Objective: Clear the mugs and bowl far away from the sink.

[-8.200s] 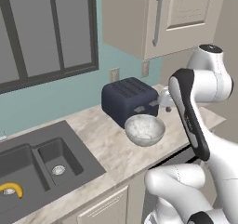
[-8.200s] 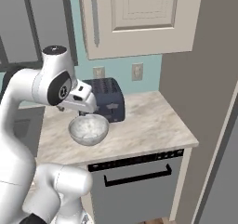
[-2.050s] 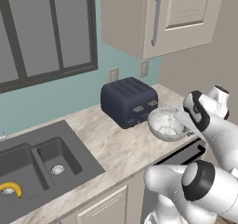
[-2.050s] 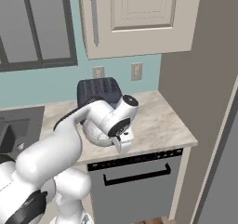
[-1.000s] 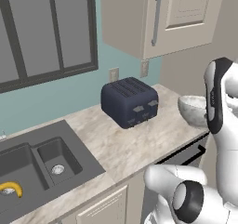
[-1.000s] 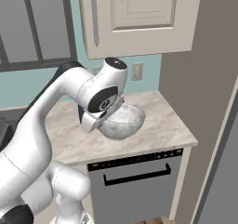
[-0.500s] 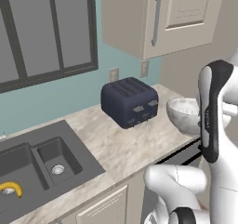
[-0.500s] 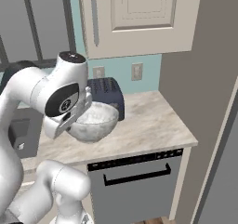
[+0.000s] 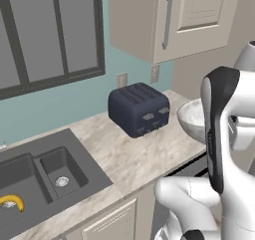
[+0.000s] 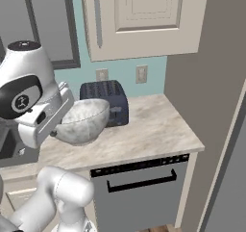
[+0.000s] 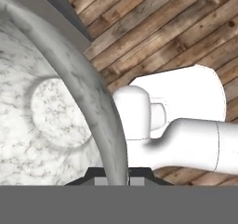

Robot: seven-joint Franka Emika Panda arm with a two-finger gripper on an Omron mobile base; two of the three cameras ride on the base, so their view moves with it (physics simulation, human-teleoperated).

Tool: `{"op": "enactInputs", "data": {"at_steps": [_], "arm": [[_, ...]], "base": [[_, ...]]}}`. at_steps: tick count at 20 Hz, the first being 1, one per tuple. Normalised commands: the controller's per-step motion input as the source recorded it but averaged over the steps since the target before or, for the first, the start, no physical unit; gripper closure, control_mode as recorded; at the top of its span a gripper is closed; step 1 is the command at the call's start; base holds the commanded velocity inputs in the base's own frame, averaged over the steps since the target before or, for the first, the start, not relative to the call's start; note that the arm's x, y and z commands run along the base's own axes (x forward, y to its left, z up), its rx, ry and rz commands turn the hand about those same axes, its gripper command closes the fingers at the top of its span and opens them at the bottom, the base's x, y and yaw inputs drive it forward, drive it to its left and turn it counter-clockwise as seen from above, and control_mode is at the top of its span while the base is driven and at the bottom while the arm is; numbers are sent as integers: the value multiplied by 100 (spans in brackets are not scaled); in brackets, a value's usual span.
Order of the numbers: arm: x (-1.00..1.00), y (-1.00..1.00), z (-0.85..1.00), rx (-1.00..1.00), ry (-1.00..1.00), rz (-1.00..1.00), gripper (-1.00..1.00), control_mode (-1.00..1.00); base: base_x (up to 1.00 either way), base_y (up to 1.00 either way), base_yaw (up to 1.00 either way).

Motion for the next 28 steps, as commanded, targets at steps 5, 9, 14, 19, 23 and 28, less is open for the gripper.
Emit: {"op": "enactInputs", "data": {"at_steps": [5, 9, 14, 19, 23, 28], "arm": [[-12, 0, 15, -9, 1, 0, 100, -100], [-12, -5, 12, -3, 3, -6, 100, -100], [0, 0, 0, 0, 0, 0, 100, 100], [0, 0, 0, 0, 0, 0, 100, 100], [0, 0, 0, 0, 0, 0, 100, 100], [0, 0, 0, 0, 0, 0, 100, 100]], "base": [[0, 0, 0], [0, 0, 0], [-1, -40, -71], [0, 0, -98], [0, 0, -100], [0, 0, -100]]}}
